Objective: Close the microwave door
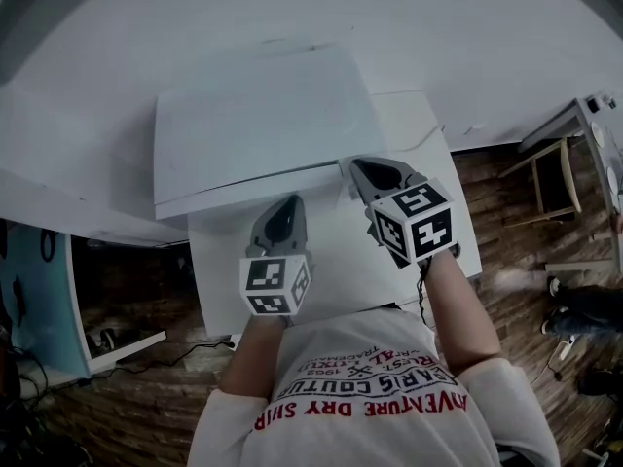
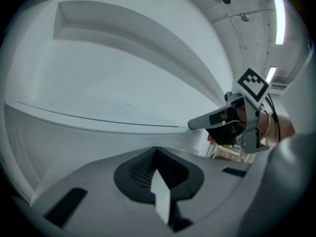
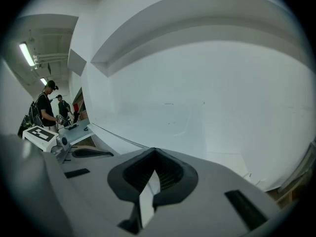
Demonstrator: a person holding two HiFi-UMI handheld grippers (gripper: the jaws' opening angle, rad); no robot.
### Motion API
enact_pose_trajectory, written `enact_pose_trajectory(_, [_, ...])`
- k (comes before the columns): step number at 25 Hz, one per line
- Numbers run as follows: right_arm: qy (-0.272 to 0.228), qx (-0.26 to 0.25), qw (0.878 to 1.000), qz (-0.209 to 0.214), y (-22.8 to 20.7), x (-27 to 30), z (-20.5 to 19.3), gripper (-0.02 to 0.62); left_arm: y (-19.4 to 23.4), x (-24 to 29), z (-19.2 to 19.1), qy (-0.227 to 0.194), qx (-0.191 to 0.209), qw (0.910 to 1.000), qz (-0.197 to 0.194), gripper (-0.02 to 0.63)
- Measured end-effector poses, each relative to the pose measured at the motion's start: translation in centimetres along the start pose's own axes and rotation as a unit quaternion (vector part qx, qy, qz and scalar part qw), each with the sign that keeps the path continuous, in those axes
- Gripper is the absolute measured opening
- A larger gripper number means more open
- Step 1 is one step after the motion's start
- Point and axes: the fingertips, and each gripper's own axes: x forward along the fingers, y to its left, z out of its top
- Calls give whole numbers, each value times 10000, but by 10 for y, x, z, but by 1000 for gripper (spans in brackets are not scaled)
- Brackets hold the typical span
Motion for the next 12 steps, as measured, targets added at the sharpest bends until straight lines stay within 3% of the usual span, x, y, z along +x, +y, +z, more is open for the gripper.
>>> enact_pose_trajectory(8, [23,131,9999,92,-2,3,1,6,2,15,-1,76,53,9999,-115,-3])
enact_pose_trajectory(12, [-61,75,9999,35,-1,2,1,6,-2,17,-2,140,472,9988,-82,-3])
